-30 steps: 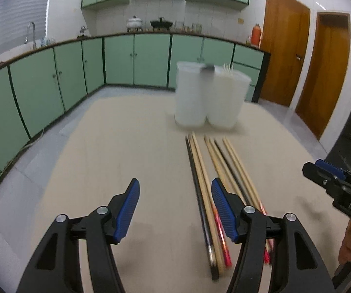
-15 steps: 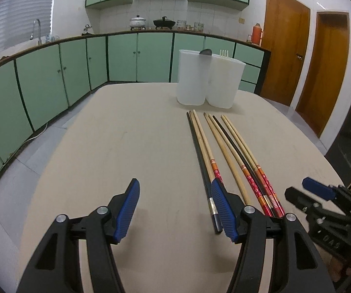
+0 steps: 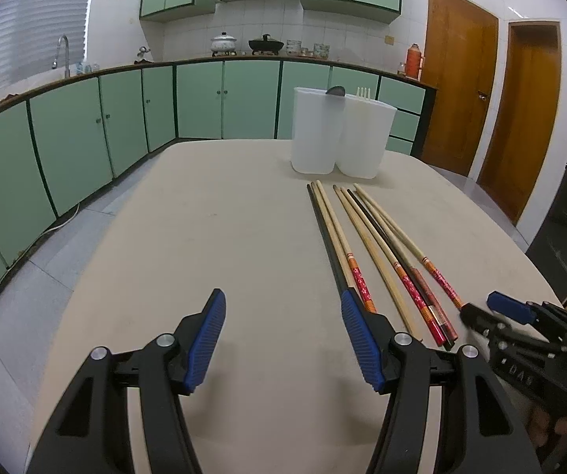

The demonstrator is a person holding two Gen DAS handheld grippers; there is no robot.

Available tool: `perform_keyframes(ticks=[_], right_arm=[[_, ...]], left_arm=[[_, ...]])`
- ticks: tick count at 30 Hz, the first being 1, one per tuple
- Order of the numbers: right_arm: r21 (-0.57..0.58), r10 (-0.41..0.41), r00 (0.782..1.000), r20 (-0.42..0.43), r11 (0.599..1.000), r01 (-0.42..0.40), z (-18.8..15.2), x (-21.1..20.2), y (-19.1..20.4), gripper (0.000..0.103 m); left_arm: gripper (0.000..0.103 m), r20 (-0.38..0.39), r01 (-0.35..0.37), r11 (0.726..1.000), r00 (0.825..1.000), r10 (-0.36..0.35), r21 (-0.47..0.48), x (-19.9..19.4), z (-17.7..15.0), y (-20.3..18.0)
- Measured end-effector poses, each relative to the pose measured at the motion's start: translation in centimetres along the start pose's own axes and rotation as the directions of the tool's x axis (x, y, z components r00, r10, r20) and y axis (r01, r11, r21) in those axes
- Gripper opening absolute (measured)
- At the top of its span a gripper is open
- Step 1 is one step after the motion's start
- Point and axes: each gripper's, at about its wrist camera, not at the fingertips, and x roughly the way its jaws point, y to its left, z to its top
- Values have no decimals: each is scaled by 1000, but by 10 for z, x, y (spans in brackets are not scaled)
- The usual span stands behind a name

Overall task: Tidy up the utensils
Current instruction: 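Open both grippers and withdraw them back toward the chopsticks, then grasp one red-patterned chopstick with the right gripper and lift it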

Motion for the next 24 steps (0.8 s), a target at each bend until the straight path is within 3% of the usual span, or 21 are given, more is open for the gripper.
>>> perform_keyframes(ticks=[4,9,16,21,24], right_arm=[[-22,25,1000,1,999,-25,-3,-2,5,46],[-56,32,999,9,998,-32,-5,1,10,28],[-32,38,999,15,999,-38,-6,0,3,22],[-22,34,999,15,999,-34,-7,-1,-2,7],[-13,39,999,13,999,-39,-7,-2,-5,7]], left_arm=[[60,-5,6,1000,1000,-6,2,0,-2,-3],[60,-8,12,1000,1000,-12,12,0,-3,-6],[60,-36,28,1000,999,-27,14,4,-9,-11],[60,-64,35,999,997,-33,28,9,-15,-16],[60,-90,28,999,996,-25,29,14,-18,-19]])
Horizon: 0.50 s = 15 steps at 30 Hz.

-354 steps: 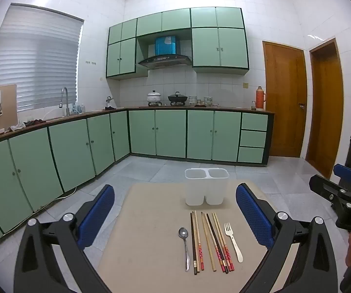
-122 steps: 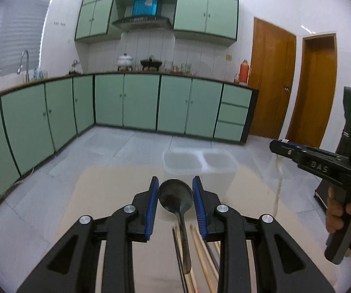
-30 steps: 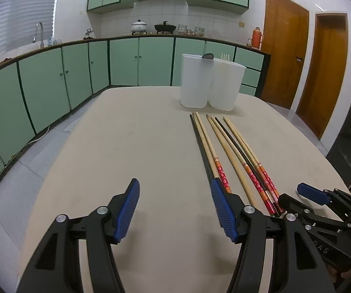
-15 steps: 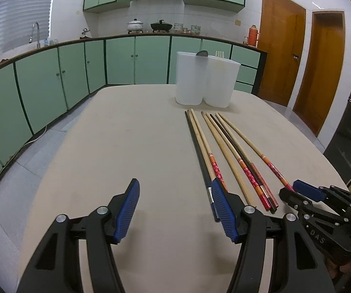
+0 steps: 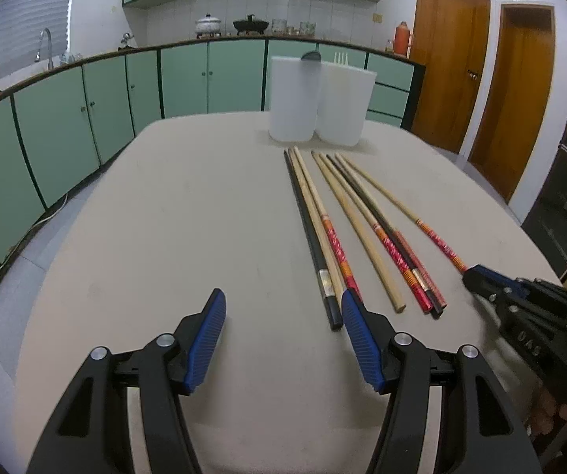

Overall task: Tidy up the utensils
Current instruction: 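Grasp one red-patterned chopstick with the right gripper and lift it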

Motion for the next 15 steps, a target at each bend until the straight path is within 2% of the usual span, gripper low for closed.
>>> perform_keyframes(ticks=[7,11,15], right_arm=[[10,7,1000,-3,1000,-7,-1,-2,-1,7],[15,12,1000,-5,1000,-12,-1,-2,-3,7],[19,17,1000,-5,1000,-17,-1,-2,-5,6]], left_arm=[[60,-43,1,1000,999,-1,-3,7,1,-3],[60,-59,31,1000,998,-31,2,9,3,-9],[60,-58,29,1000,998,-28,3,10,4,-13]])
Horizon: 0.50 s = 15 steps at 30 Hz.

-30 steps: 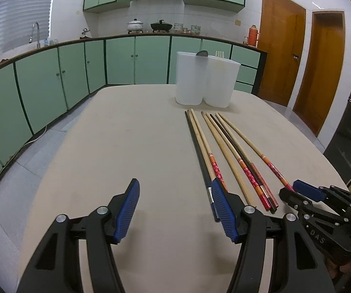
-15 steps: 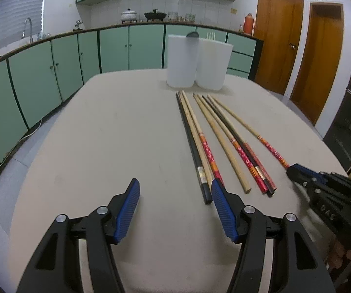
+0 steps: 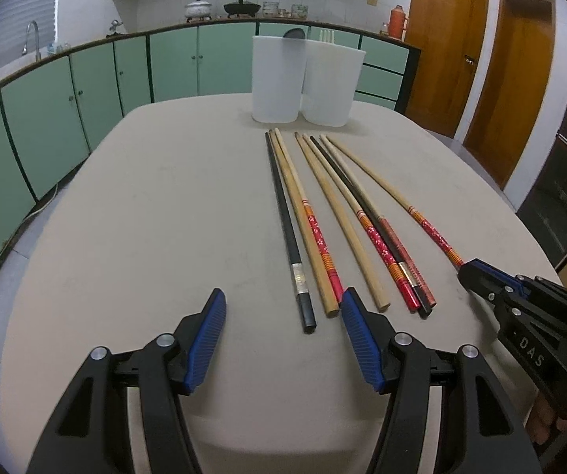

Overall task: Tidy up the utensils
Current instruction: 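Grasp one red-patterned chopstick with the right gripper and lift it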

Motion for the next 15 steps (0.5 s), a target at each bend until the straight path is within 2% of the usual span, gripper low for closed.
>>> perform_keyframes(ticks=[5,15], right_arm=[[10,8,1000,1,1000,-8,0,0,-2,7],[7,9,1000,3,1000,-9,-1,0,-4,7]], left_arm=[[60,23,18,999,1000,-17,-28,-6,1,5],[60,5,-24,1000,1000,24,-17,-2,-2,4]])
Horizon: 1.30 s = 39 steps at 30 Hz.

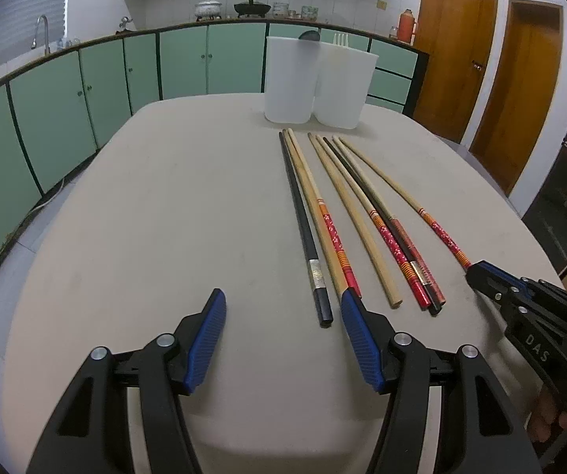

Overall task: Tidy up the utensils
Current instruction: 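Grasp one red-patterned chopstick with the right gripper and lift it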

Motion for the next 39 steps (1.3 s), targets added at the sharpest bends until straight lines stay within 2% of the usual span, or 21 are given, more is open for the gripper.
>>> perform_keyframes(ticks=[3,8,10,15,18,22,32,39], right_arm=[[0,0,1000,0,1000,0,0,0,0,7],[-1,-2,1000,7,1000,2,-1,0,0,7],[0,-4,1000,13,1000,4,-2,0,0,7],[1,-6,1000,28,1000,6,-4,0,0,7],[-18,-17,999,36,1000,17,-5,1,3,7],[-21,-13,999,35,1000,14,-5,1,3,7],[-13,16,999,32,1000,-15,2,-5,2,5],[-41,33,993,114,999,-28,25,-33,3,5]], left_arm=[[60,1,-7,1000,1000,7,0,2,1,-1],[46,4,-15,1000,1000,15,-2,4,2,-1],[44,10,-14,1000,1000,14,-8,4,2,-2],[44,20,-22,1000,1000,23,-11,5,1,-6],[31,24,-21,1000,999,21,-8,6,0,-8],[9,23,15,1000,1000,-15,-19,8,1,-9],[7,41,41,999,998,-40,-13,-2,4,-15],[7,120,14,999,993,-18,34,-34,26,-22]])
